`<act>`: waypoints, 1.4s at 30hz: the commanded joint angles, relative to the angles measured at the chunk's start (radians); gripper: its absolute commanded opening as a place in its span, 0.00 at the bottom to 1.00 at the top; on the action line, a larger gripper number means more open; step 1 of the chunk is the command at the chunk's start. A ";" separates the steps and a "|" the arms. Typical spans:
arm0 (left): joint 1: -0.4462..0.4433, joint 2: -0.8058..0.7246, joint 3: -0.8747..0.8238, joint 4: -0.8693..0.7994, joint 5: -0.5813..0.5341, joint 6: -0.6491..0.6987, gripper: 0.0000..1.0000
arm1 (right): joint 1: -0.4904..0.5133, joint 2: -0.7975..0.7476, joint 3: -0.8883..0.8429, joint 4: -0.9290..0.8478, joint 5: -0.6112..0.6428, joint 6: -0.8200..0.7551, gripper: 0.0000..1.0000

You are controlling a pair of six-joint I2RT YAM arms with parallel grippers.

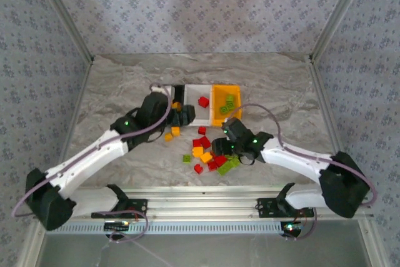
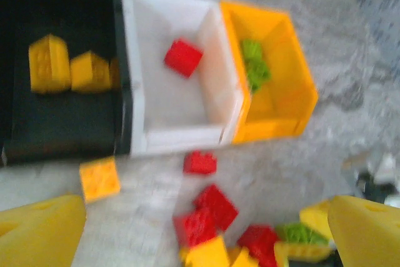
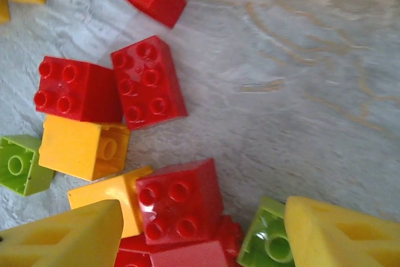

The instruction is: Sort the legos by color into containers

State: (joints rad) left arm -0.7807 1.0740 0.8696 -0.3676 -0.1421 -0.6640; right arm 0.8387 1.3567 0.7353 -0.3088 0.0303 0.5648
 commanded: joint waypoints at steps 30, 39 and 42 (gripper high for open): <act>-0.006 -0.357 -0.309 -0.100 -0.104 -0.141 0.99 | 0.022 0.005 0.255 -0.136 0.103 -0.087 0.28; -0.006 -0.356 -0.362 -0.083 -0.071 -0.146 0.99 | -0.105 0.315 0.590 -0.059 0.046 -0.128 0.29; -0.007 -0.351 -0.365 -0.084 -0.045 -0.138 1.00 | -0.145 0.450 0.708 -0.069 0.037 -0.126 0.30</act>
State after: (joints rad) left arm -0.7856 0.7258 0.5011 -0.4526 -0.2131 -0.8131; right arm 0.7216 1.7168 1.3659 -0.3611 0.0826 0.4603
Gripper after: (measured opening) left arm 0.994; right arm 0.306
